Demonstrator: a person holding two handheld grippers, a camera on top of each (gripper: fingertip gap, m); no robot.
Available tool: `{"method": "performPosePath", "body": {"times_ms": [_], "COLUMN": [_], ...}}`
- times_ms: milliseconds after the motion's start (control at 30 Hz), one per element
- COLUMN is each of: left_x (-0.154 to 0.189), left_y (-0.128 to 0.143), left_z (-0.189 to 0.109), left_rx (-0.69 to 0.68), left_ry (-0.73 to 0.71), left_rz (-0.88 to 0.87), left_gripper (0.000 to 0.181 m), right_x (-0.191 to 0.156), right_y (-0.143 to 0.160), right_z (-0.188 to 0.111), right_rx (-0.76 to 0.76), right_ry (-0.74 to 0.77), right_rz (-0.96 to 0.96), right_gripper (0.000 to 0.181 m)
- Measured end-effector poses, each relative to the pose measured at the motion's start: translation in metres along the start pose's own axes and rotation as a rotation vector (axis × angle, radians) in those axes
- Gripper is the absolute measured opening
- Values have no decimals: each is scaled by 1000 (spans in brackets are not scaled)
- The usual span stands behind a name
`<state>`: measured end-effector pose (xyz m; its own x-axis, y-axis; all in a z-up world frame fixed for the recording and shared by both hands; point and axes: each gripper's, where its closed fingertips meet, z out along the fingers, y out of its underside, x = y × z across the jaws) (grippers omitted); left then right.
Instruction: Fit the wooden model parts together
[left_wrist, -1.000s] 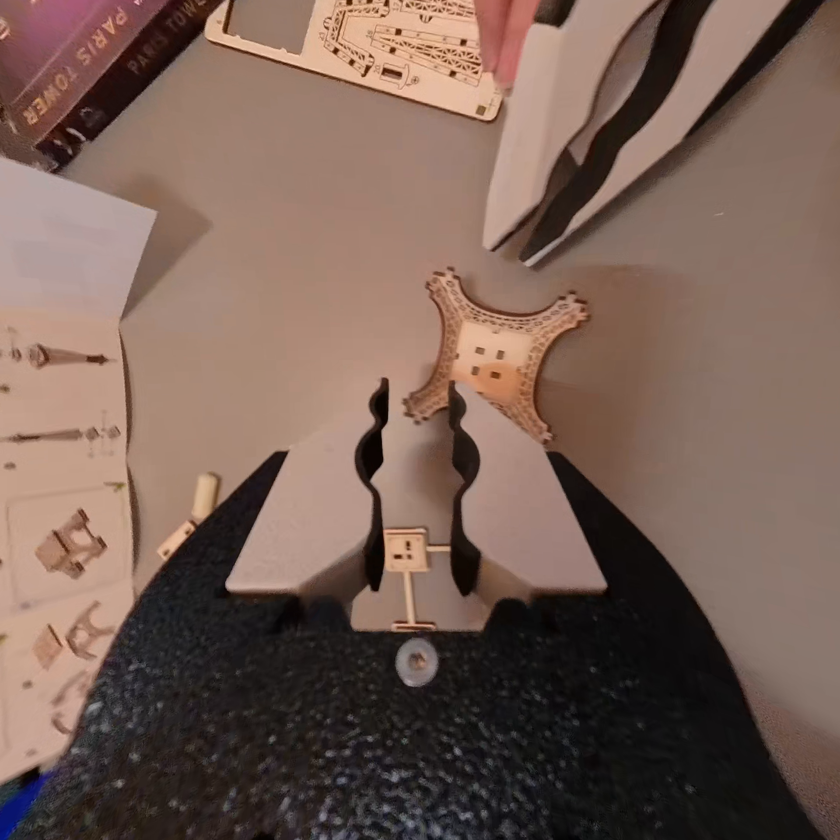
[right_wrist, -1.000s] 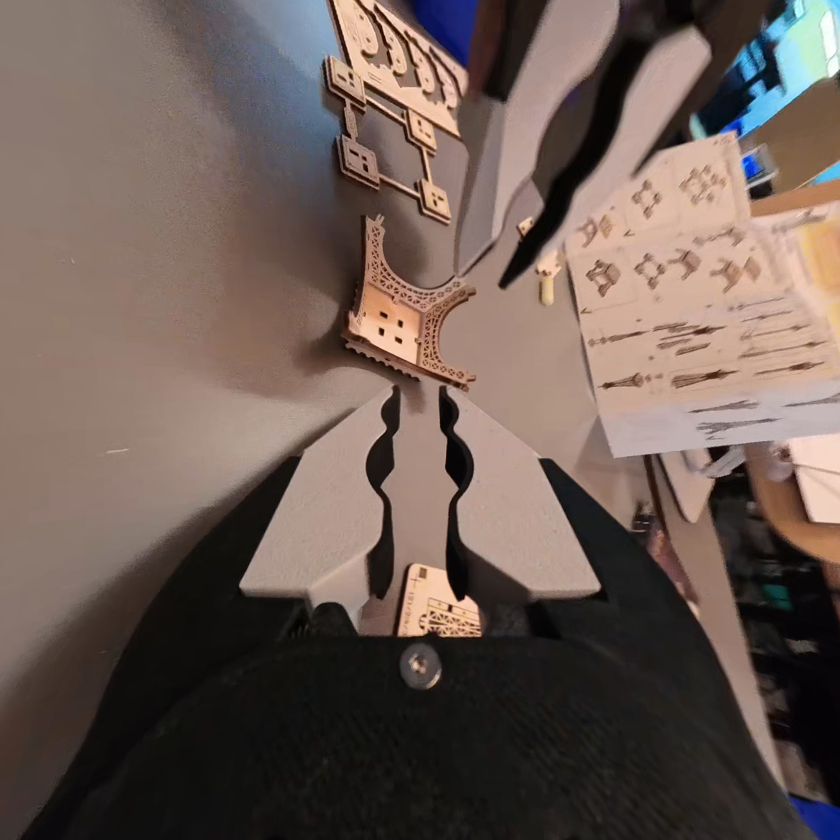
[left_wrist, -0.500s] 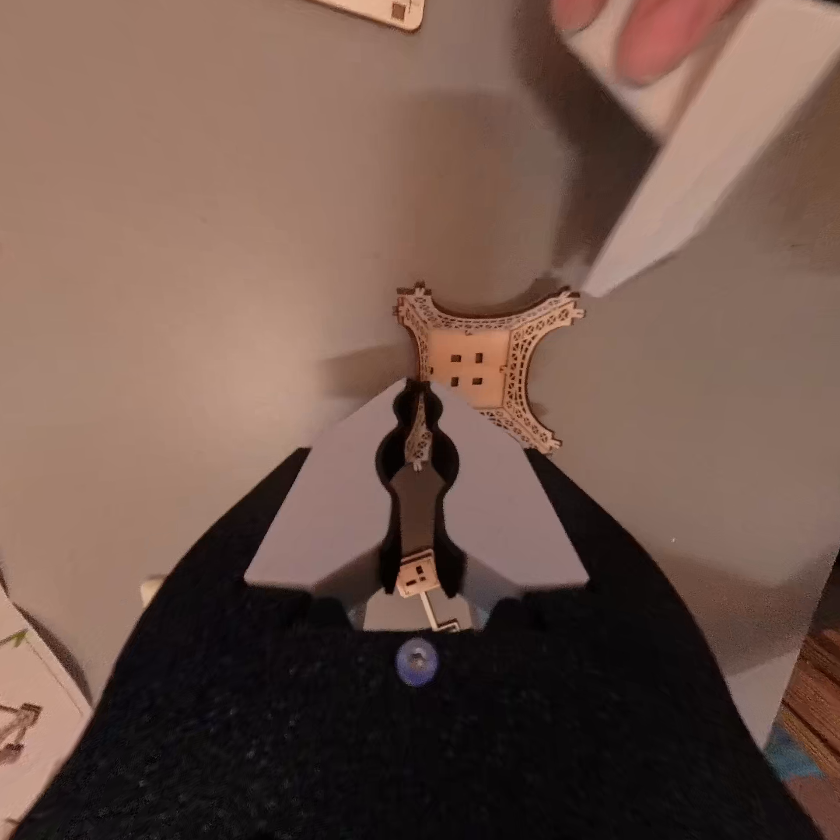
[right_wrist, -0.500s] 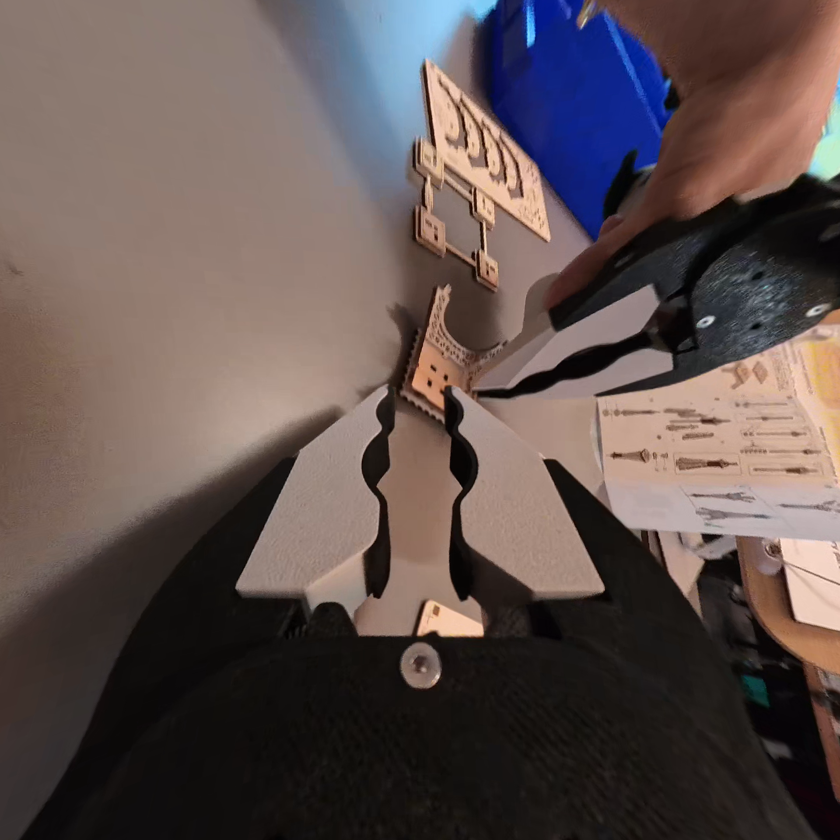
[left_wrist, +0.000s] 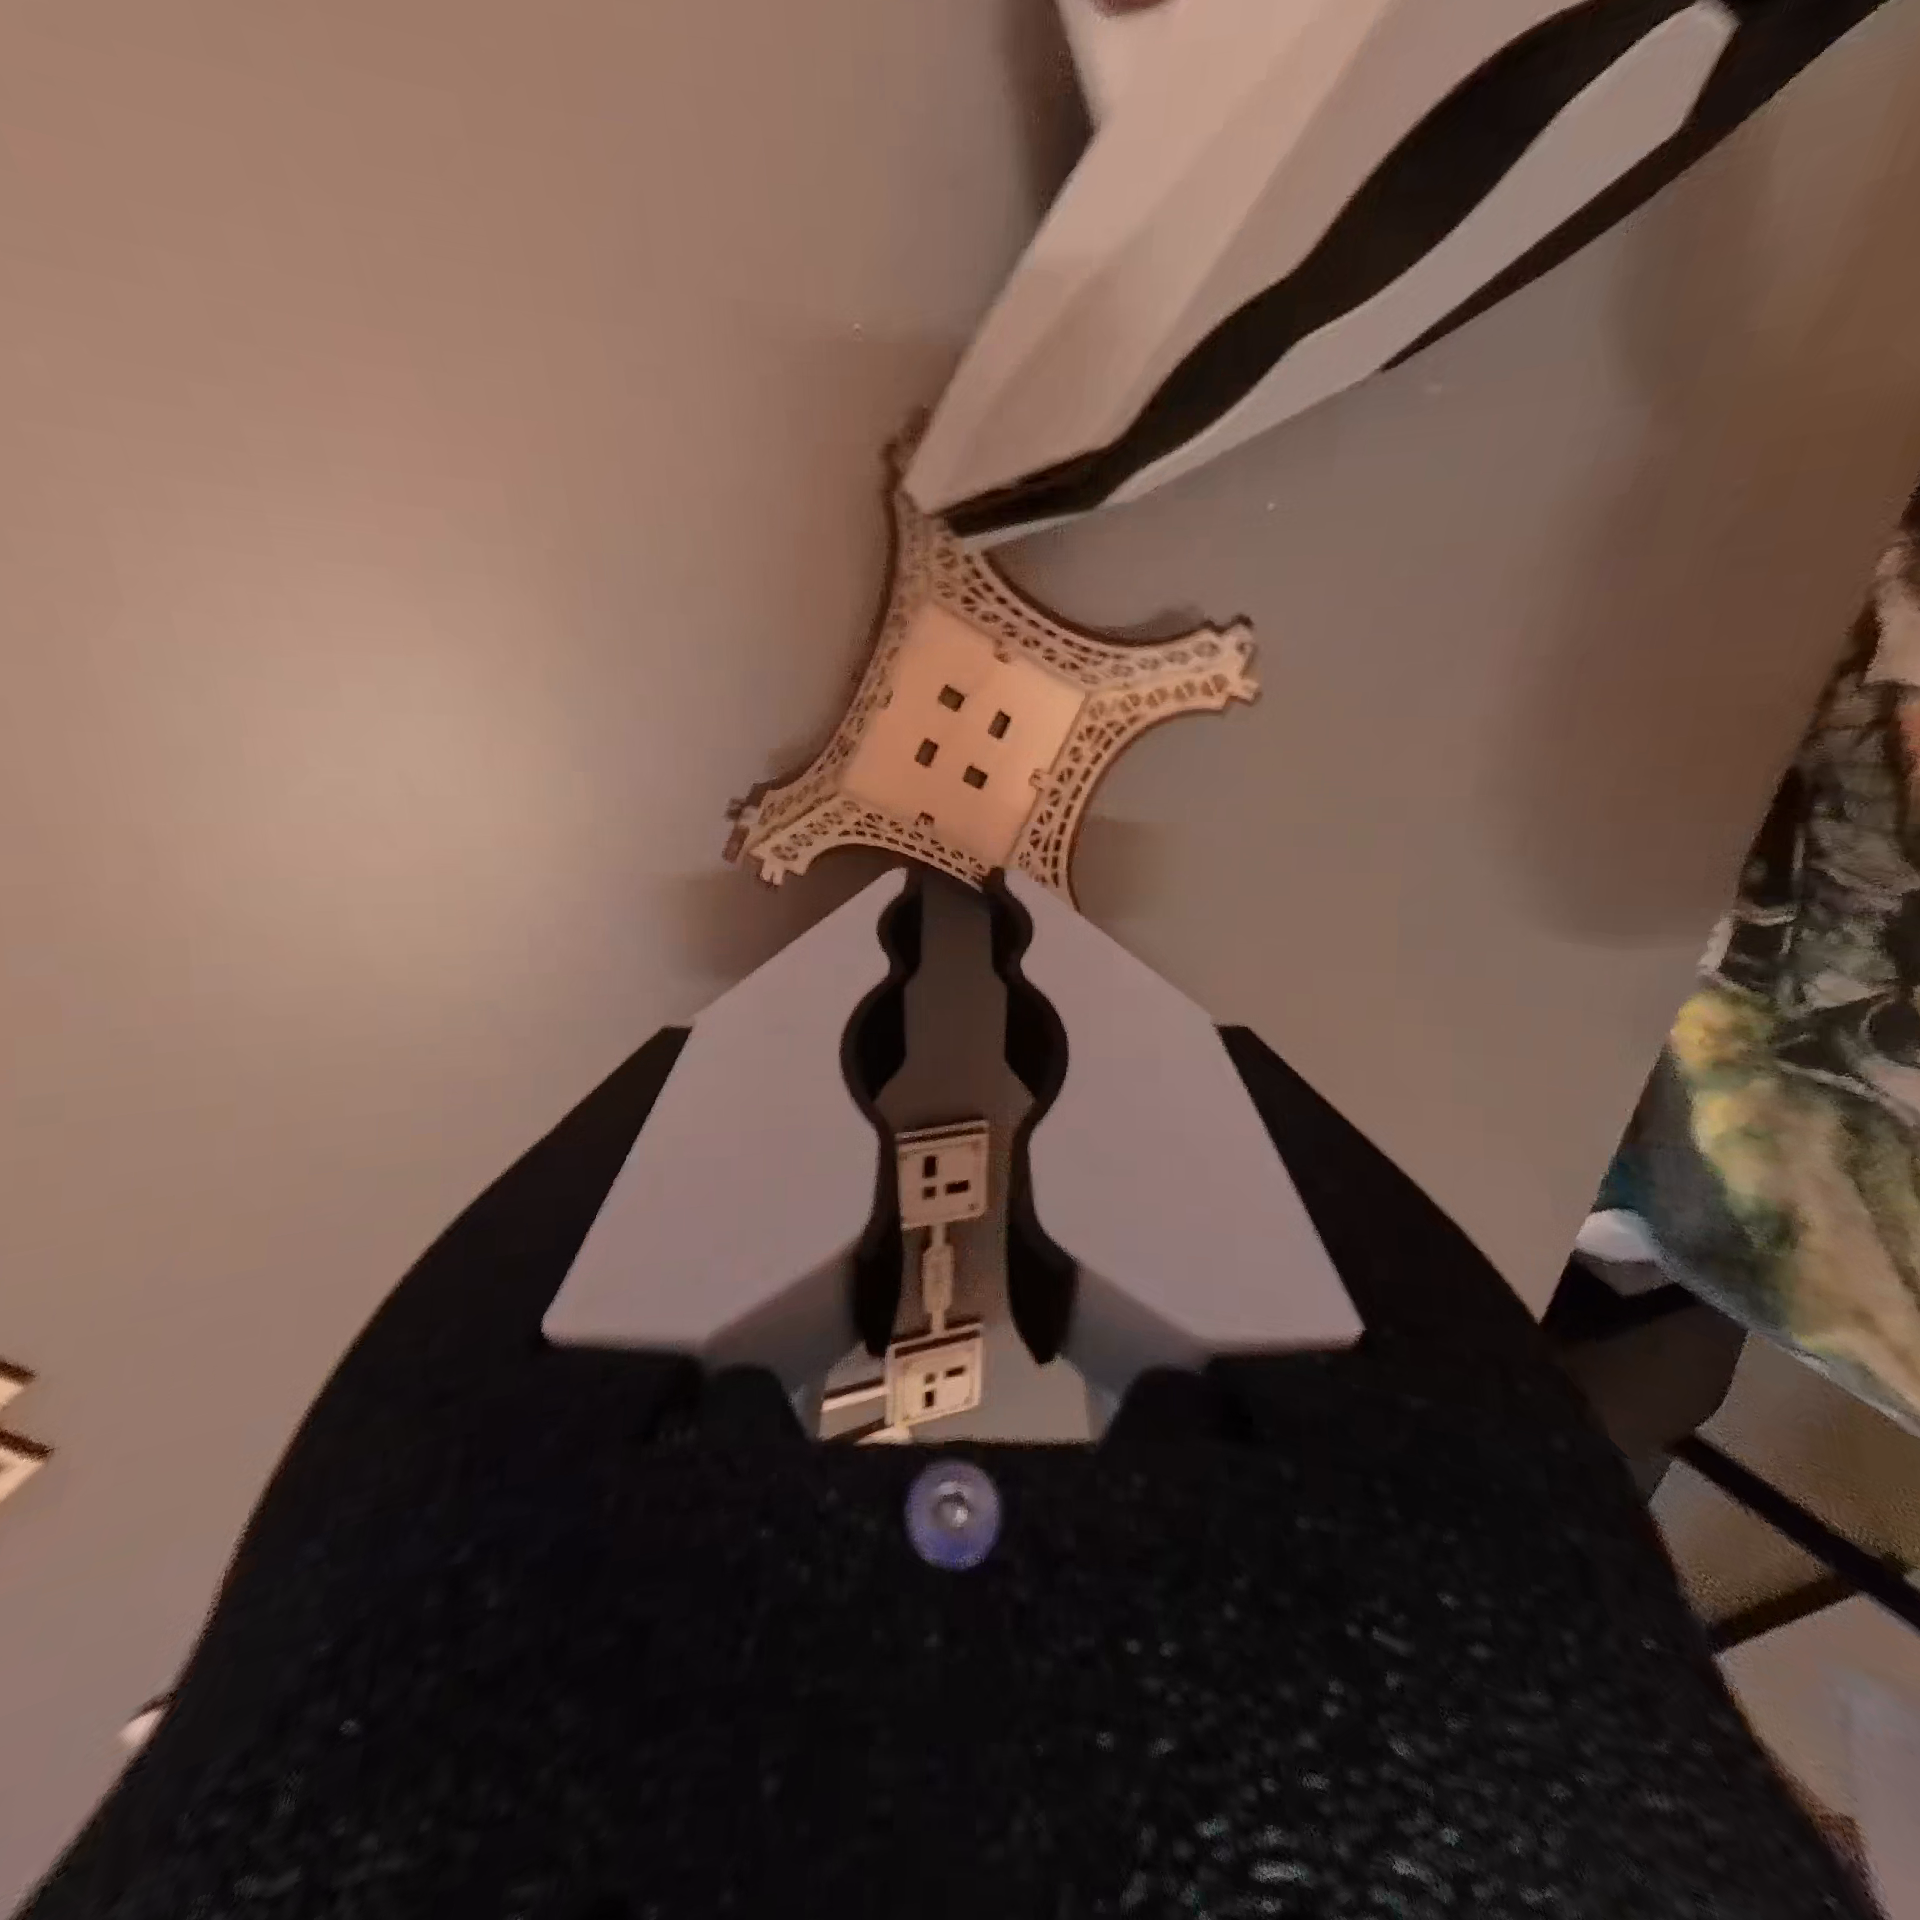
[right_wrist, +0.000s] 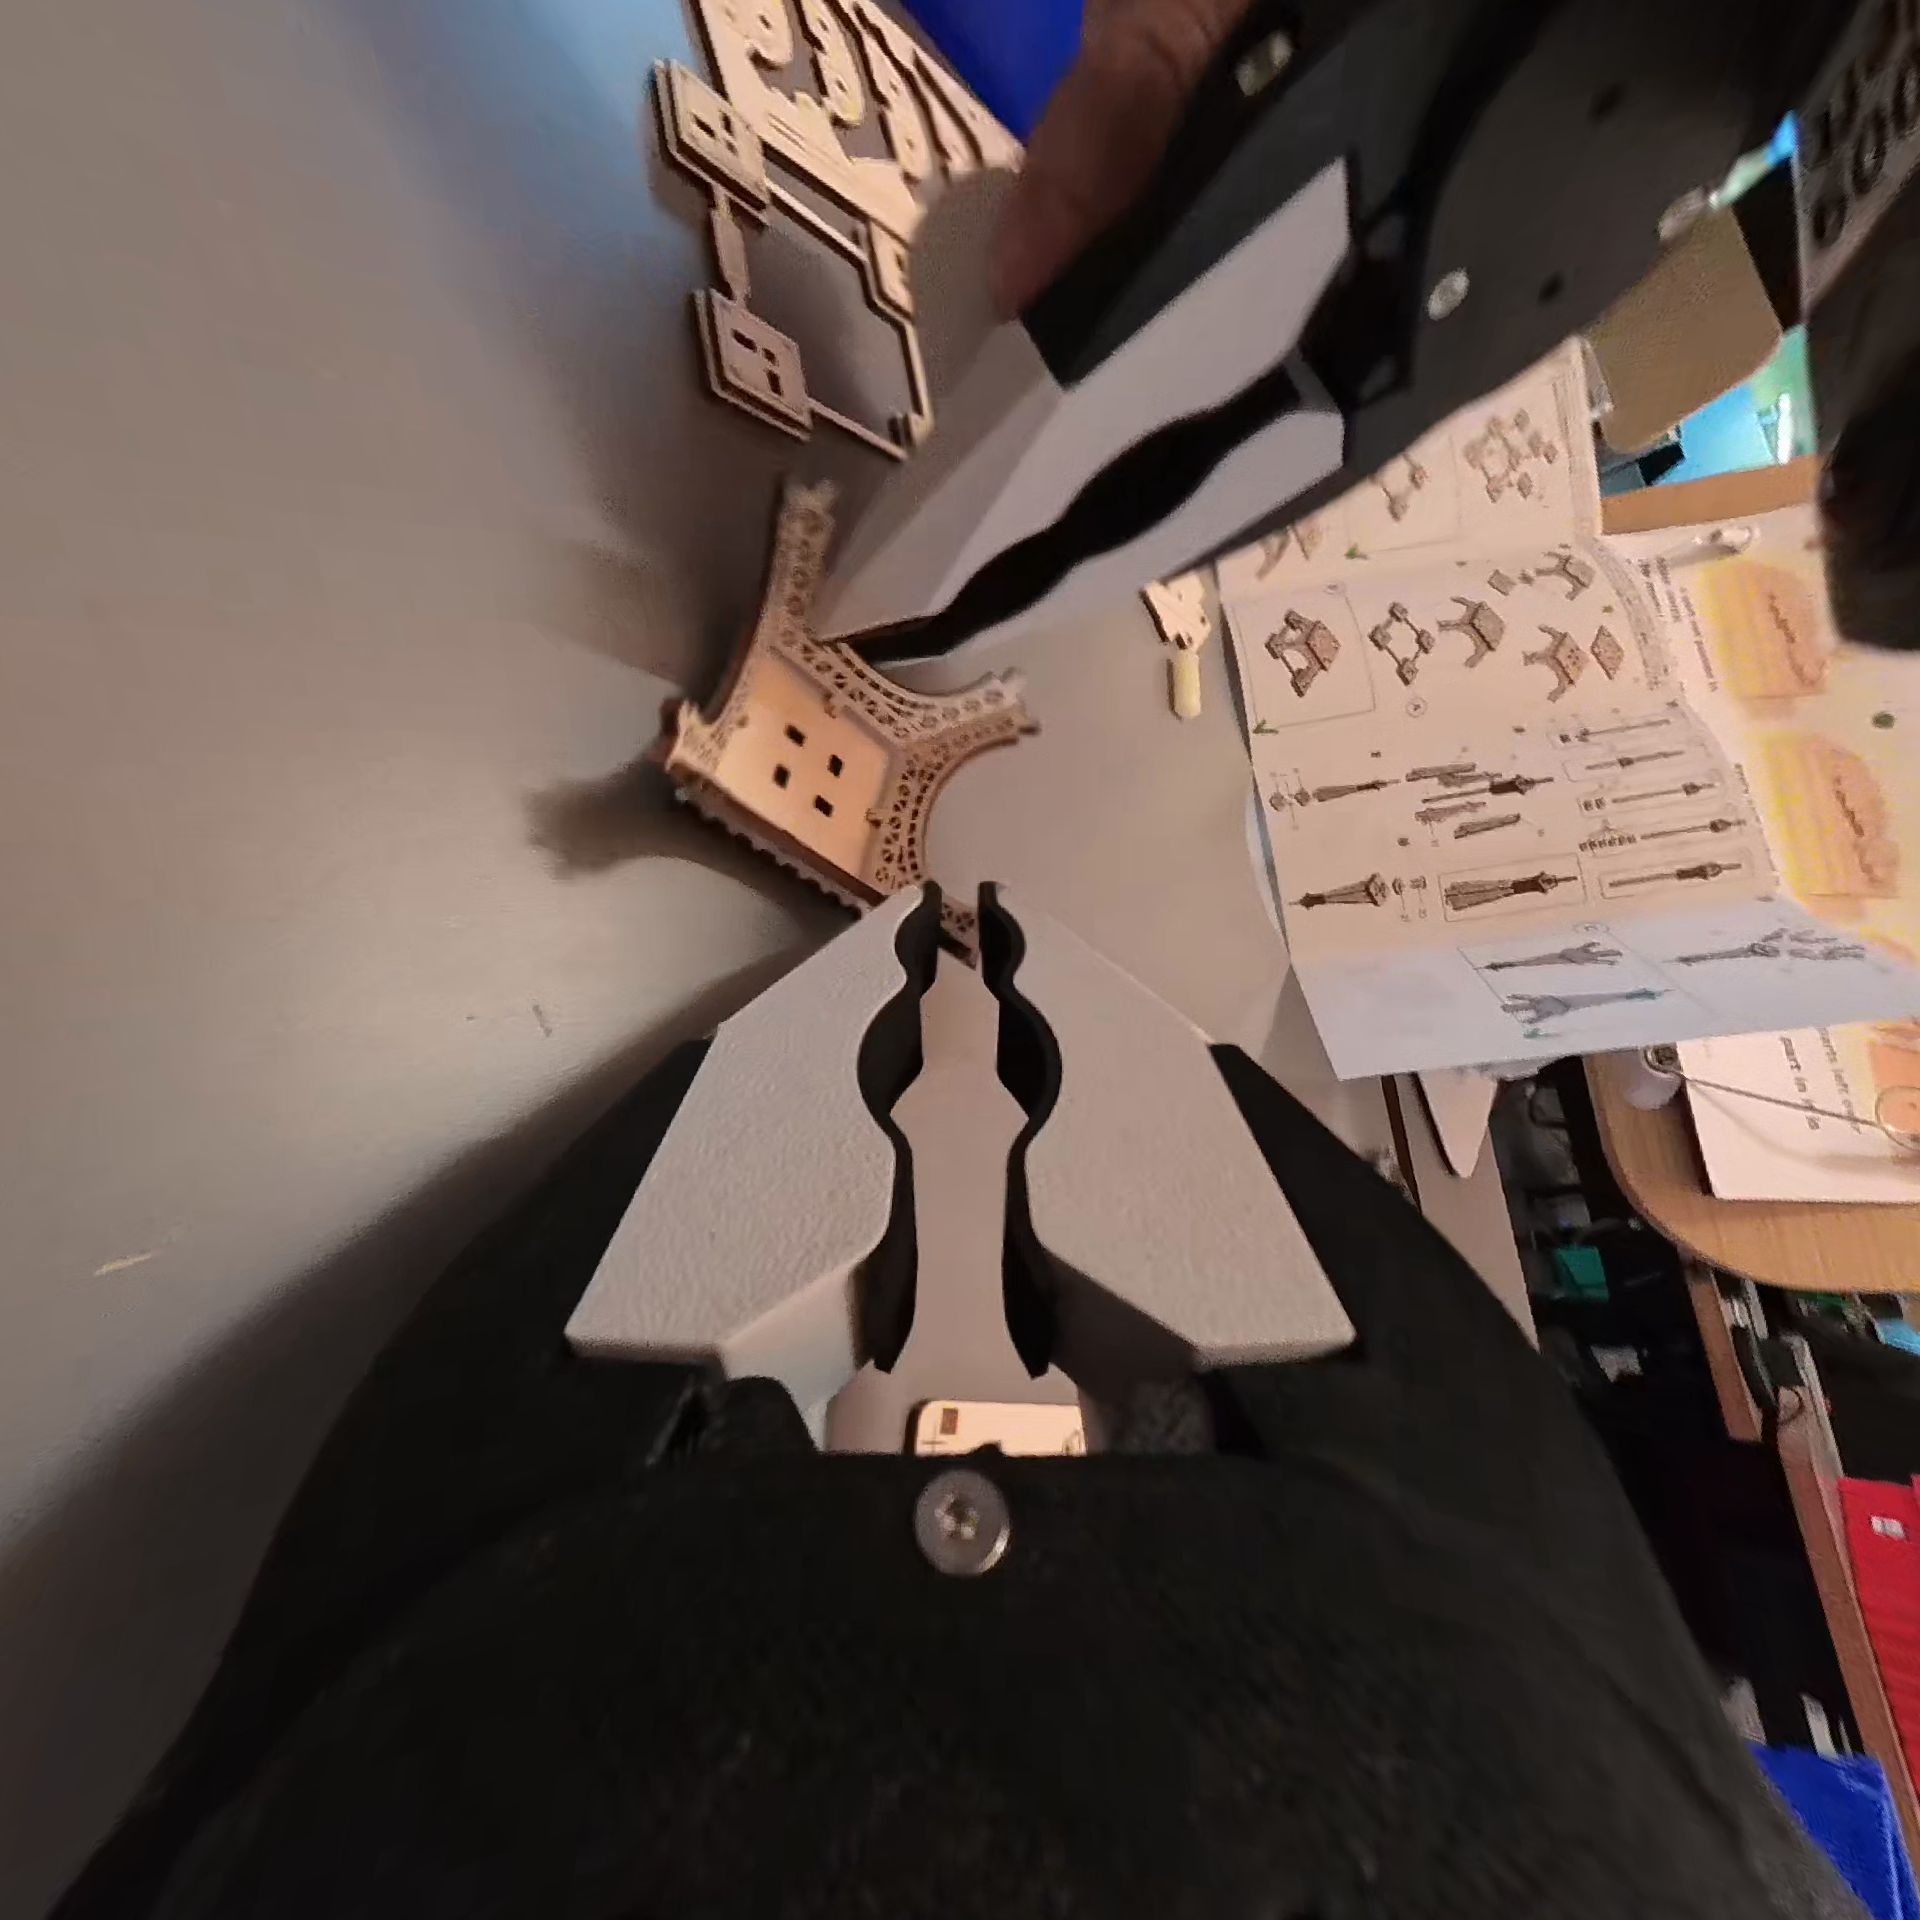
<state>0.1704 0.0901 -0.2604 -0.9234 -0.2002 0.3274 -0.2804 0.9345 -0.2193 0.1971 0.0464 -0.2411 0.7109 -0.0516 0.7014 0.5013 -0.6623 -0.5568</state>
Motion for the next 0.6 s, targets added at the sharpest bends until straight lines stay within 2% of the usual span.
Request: {"method": "performPosePath", "body": {"times_ms": [167,233,400,533,600], "left_x": [2,-2,-3,-14,-16], "left_y": [0,3,10,21,19], "left_z": [0,-2,-17,-27,-32], "left_rx": [102,143,242,240,248], "left_ry": [-1,-20,-55,-169,-200], "left_rz": [-162,-232,-303,-281,-278], "left_gripper": [11,27,38,29,26], "right_x": [5,5,5,0,8], "right_y": [2,1,0,-7,-9], "right_z": [5,5,2,-8,-15], "right_rx": [-20,-23,-39,5,21], "right_ry": [47,52,53,8,31], "right_rz": [-18,-32,-80,-73,-33], "right_gripper": [3,6,6,6,6]}}
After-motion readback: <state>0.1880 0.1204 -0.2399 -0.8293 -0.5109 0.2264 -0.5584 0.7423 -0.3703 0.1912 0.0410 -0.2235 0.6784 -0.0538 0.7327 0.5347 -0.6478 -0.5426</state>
